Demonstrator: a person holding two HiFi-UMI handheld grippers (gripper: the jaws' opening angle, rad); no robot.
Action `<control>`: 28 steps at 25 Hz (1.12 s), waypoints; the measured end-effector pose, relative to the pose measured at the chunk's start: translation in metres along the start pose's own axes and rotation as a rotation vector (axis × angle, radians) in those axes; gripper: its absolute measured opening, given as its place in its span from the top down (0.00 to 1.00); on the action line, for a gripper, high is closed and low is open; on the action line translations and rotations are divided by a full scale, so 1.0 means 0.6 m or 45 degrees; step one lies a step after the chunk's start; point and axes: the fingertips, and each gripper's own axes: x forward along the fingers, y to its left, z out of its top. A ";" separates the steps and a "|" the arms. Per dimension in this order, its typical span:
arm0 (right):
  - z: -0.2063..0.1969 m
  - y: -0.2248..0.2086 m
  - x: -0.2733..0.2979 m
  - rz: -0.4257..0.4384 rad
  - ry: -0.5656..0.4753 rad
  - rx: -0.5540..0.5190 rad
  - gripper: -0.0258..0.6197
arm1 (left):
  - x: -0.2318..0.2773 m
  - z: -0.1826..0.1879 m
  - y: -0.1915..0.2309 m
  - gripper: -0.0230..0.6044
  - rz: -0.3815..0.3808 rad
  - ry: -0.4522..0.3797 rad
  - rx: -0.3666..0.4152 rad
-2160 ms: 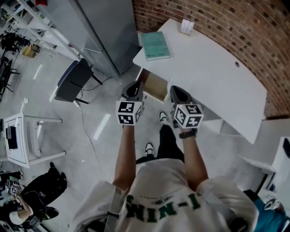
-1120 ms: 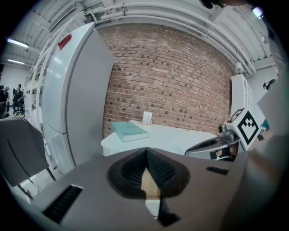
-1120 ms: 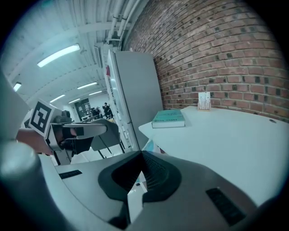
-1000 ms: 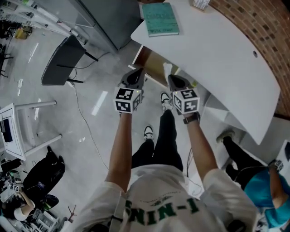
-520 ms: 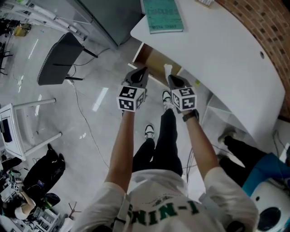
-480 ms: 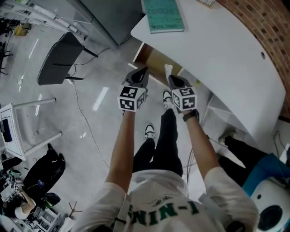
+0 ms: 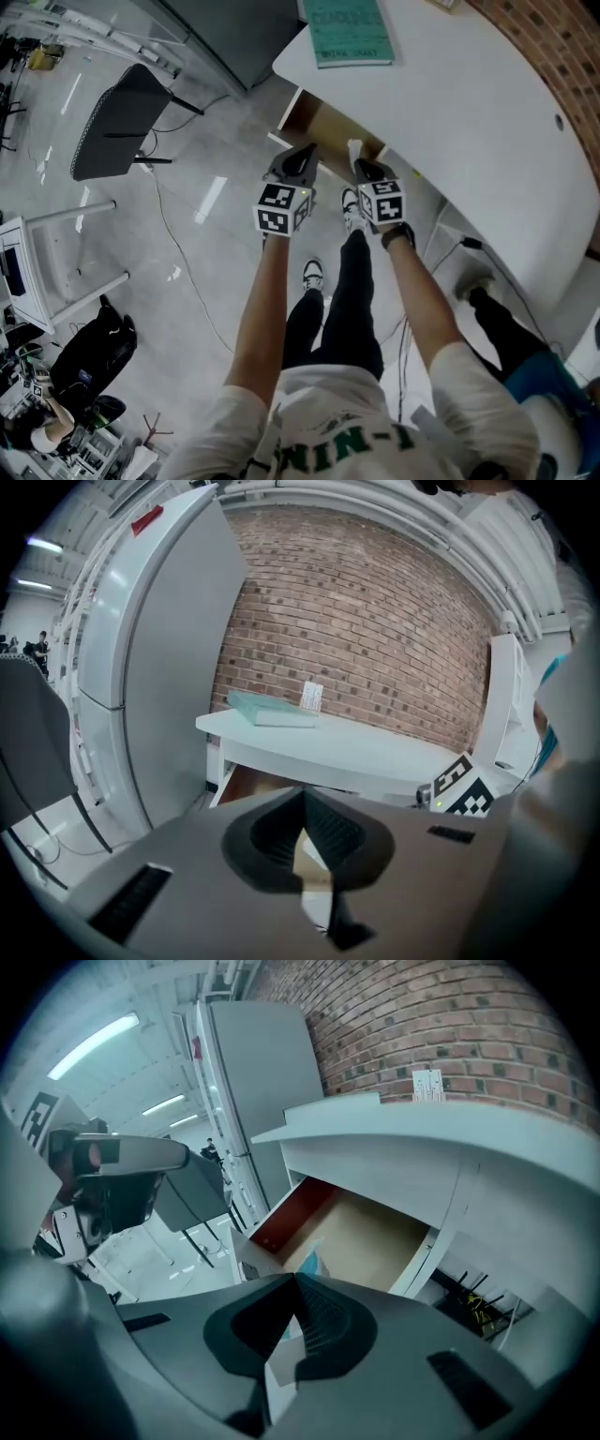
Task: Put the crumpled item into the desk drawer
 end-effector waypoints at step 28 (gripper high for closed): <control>-0.003 0.020 -0.013 -0.008 0.083 0.080 0.79 | -0.052 0.006 0.015 0.97 0.004 0.004 -0.037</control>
